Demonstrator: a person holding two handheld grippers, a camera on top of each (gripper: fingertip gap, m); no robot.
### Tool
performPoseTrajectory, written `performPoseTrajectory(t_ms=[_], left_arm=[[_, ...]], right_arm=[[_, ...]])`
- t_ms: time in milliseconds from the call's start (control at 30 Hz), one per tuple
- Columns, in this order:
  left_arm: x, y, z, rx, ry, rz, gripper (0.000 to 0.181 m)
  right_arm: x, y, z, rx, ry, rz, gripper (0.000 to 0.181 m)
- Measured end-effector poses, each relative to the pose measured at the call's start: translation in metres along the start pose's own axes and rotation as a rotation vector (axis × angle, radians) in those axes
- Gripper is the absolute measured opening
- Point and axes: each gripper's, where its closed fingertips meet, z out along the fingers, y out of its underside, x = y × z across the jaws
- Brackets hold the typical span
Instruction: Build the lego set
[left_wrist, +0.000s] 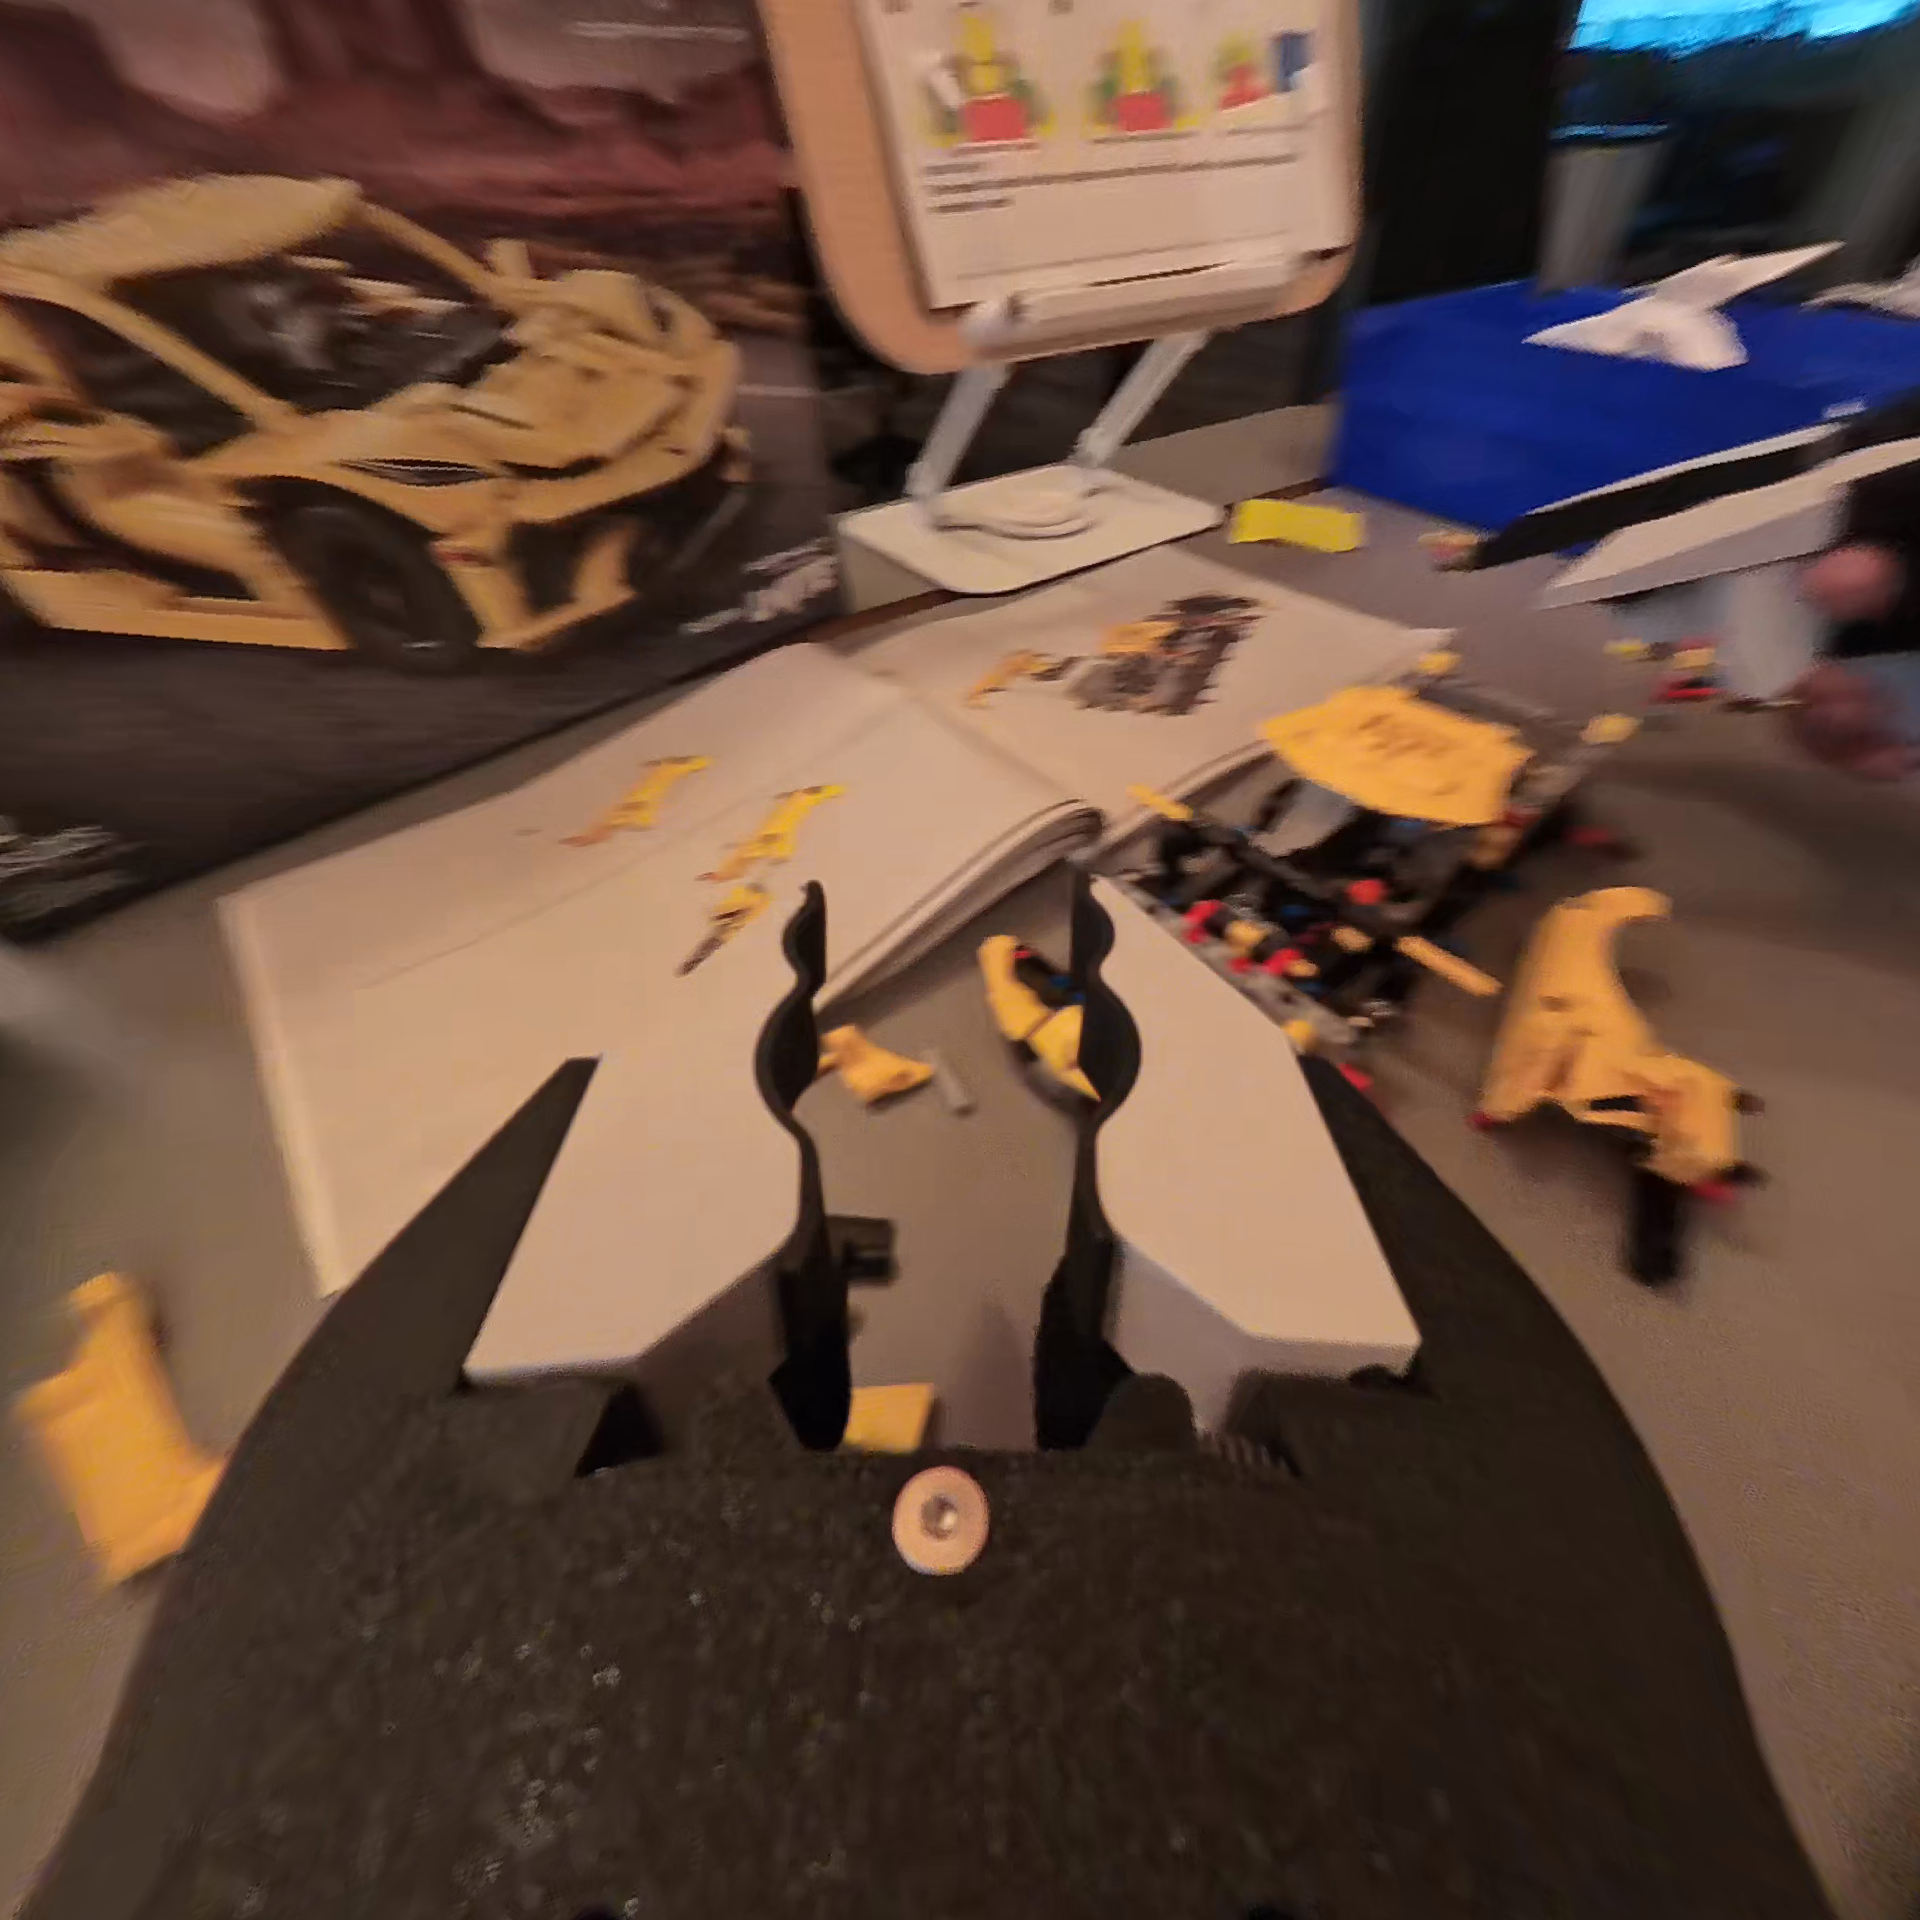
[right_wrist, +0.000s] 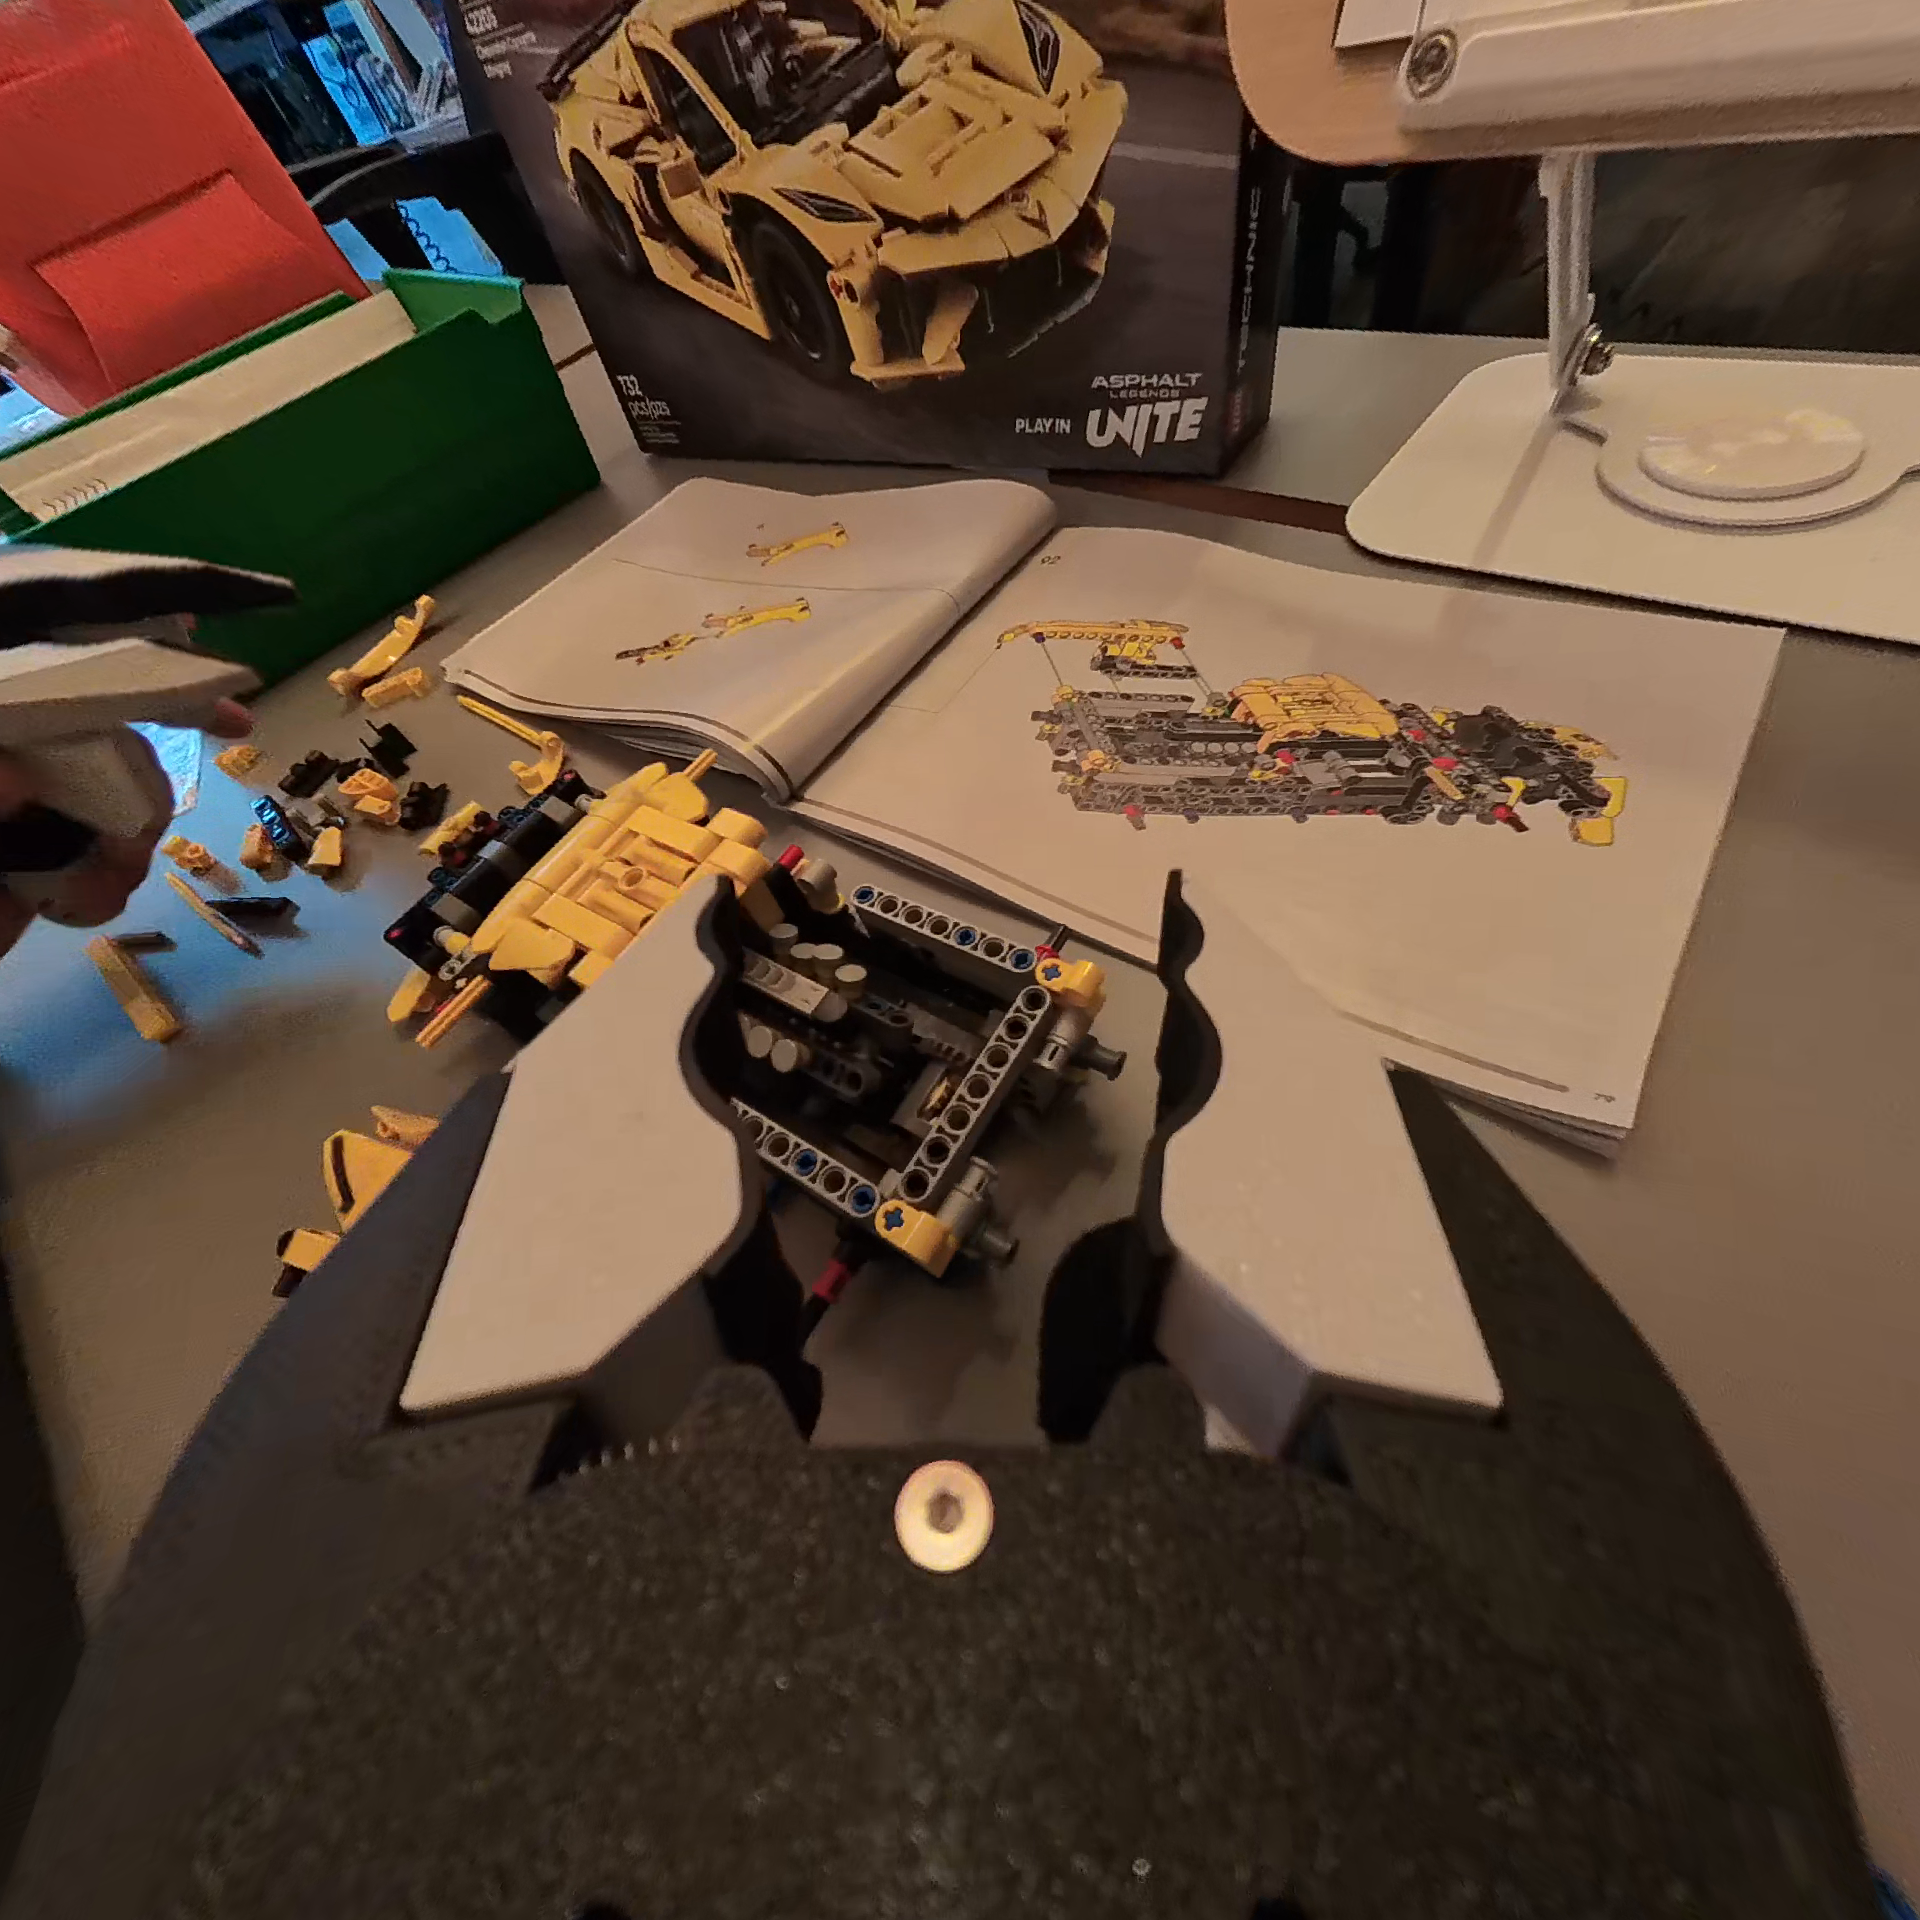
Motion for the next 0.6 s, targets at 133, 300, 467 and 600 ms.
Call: performPoseTrajectory(t_ms=[133,300,467,600], left_arm=[[-0.028,0.014,-0.004,-0.051,-0.137,-0.077,0.047],[-0.042,0.022,-0.009,-0.064,-0.192,-0.149,0.047],[-0.041,0.023,-0.008,-0.070,-0.183,-0.154,0.047],[-0.037,0.027,-0.005,-0.087,-0.172,-0.128,0.047]], right_arm=[[-0.003,0.001,0.001,0.005,-0.014,0.016,0.079],[-0.004,0.002,0.001,-0.003,0.004,-0.018,0.079],[-0.004,0.000,0.001,0.005,0.005,-0.022,0.079],[-0.006,0.000,0.001,0.004,0.003,-0.029,0.079]])
